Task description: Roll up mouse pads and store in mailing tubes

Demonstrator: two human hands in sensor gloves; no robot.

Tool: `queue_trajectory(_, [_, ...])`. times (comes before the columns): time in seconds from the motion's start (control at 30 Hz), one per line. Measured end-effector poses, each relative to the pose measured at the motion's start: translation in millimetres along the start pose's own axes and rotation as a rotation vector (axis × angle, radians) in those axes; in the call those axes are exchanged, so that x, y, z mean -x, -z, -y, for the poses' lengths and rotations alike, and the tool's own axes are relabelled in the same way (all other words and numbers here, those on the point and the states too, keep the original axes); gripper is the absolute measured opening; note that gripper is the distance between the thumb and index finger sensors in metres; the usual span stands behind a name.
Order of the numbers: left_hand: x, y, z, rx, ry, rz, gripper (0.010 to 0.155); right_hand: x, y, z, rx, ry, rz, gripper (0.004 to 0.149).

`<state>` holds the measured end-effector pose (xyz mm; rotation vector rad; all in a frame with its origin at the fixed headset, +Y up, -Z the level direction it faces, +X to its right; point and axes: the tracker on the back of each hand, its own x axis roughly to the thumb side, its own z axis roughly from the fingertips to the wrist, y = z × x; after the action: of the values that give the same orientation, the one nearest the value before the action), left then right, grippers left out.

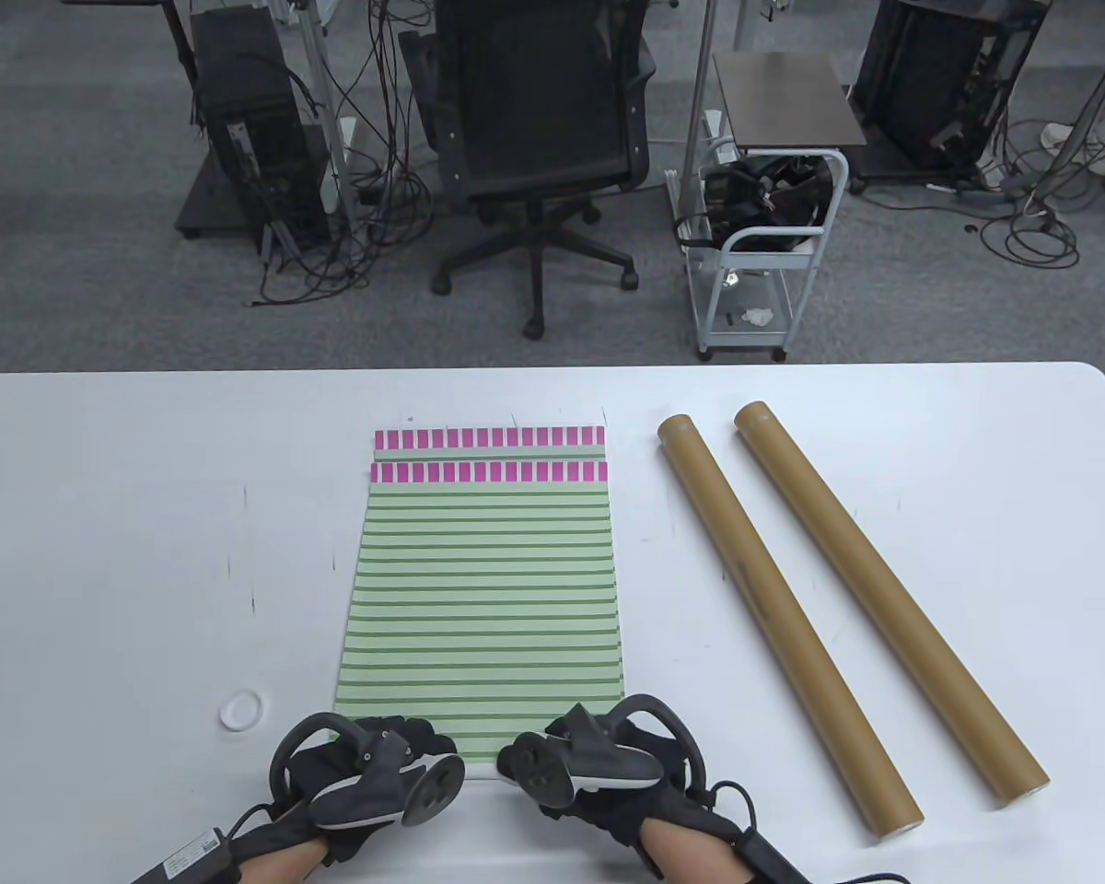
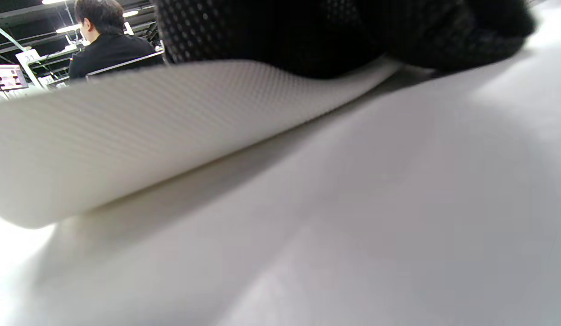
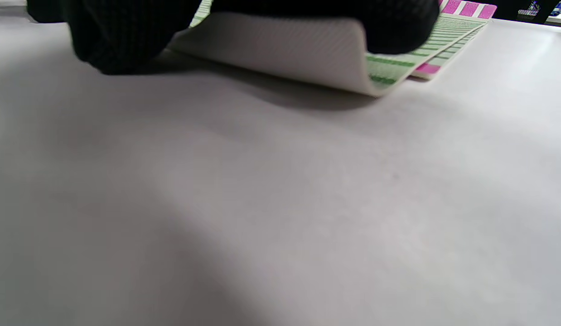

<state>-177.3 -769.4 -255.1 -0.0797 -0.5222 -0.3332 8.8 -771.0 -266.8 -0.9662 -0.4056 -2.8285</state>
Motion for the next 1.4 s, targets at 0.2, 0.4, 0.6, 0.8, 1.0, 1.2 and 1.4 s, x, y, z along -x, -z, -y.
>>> queue_trajectory(0.2, [-0.4, -1.6, 0.8, -0.024, -0.009, 0.013, 0.04, 2.3, 2.0, 0.2, 0.047, 0.078, -0.026, 0.05])
queue_trajectory(0.4, [2.1, 0.7, 1.0, 0.0, -0.043, -0.022, 0.04, -6.6, -1.0, 1.6, 0.118, -0.033, -0.02, 0.053])
queue_trajectory(0.6, [4.0, 0.6, 1.0, 0.007, -0.069, -0.037, 0.04, -18.0, -4.5, 5.9, 0.245, -0.175, 0.004, 0.043])
queue_trajectory(0.8, [4.8, 0.7, 1.3, 0.01, -0.077, -0.032, 0.041, -19.0, -7.3, 4.4, 0.261, -0.245, 0.013, 0.043])
queue_trajectory(1.0, [4.3, 0.5, 0.8, 0.006, -0.07, -0.034, 0.041, -19.2, -6.9, 5.3, 0.222, -0.267, 0.024, 0.045])
queue_trajectory(1.2, [2.0, -1.3, 0.2, -0.01, -0.042, -0.018, 0.042, -22.5, -6.4, 3.0, 0.195, -0.309, 0.043, 0.047])
queue_trajectory(1.4, [1.3, -2.1, 0.8, 0.014, -0.04, -0.019, 0.047, -11.2, -3.5, 1.5, 0.164, -0.144, -0.002, 0.052])
